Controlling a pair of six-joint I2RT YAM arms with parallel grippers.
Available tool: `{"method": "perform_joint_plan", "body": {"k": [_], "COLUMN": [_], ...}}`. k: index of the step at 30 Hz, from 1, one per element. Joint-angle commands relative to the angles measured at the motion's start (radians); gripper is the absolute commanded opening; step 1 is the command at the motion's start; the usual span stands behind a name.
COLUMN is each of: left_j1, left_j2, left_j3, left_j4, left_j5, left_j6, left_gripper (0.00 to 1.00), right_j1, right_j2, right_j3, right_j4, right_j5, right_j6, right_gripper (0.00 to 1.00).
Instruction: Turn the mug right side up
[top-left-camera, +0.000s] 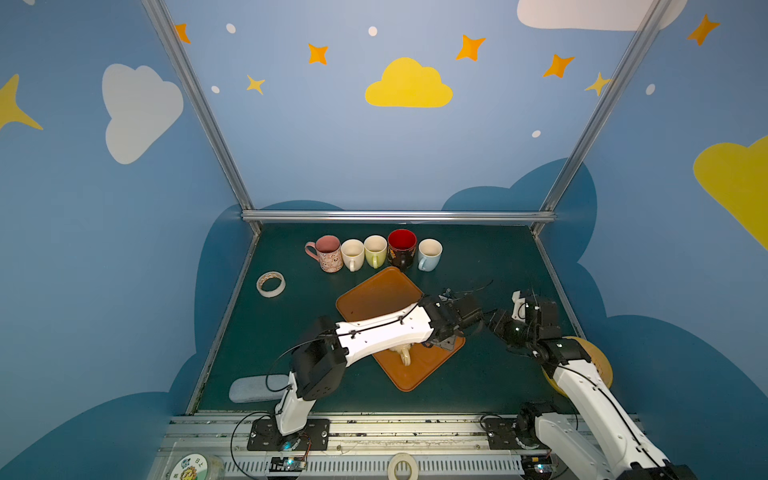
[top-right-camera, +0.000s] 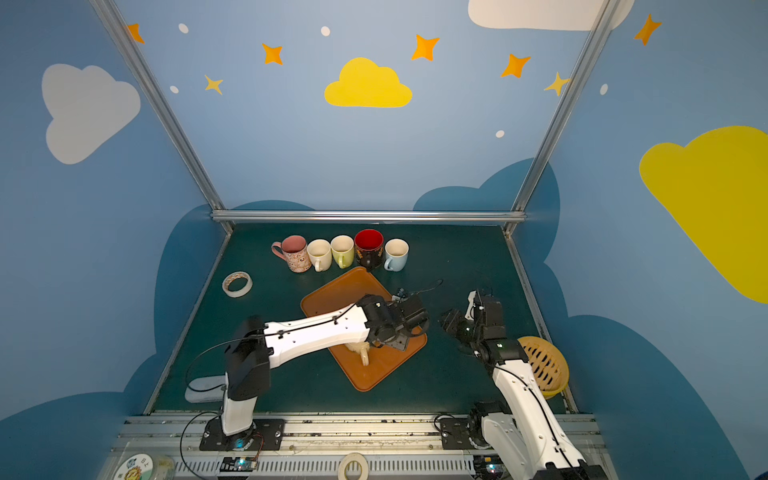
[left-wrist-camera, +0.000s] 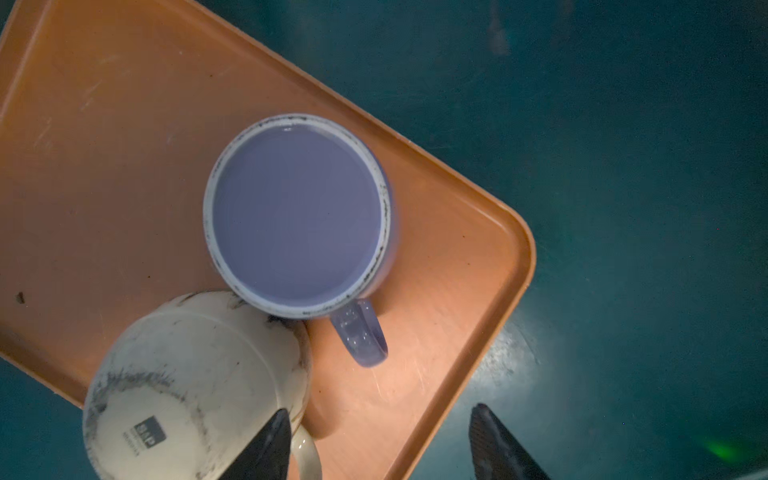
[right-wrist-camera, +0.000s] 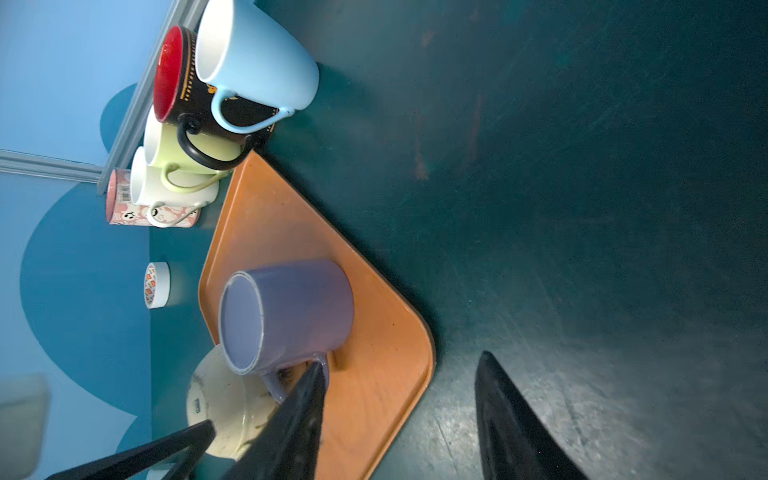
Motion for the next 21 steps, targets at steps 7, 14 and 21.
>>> {"method": "perform_joint_plan", "body": {"k": [7, 14, 21], "left_j1": [0.040, 0.081, 0.093], "left_j2": [0.095, 0.130, 0.172], "left_j3": [0.073, 0.071, 0.102], "left_j4": [-0.124, -0.052, -0.035], "left_j5": [-0.042, 0.037, 0.082], "left_j6": [-0.078, -0.077, -0.065], "left_gripper": [0.64, 0.53, 0.50], "right_j1": [-0.010, -0.013, -0.017], "right_j2": [-0.034, -0.053, -0.049], "right_j3": [-0.048, -0.057, -0.054], "right_j4": [0.061, 0.063, 0.063], "right_j5": [-0.030, -0.027, -0.028], "right_j6": [0.008, 0.003, -0.006], "right_gripper": [0.52, 0.52, 0.52]}}
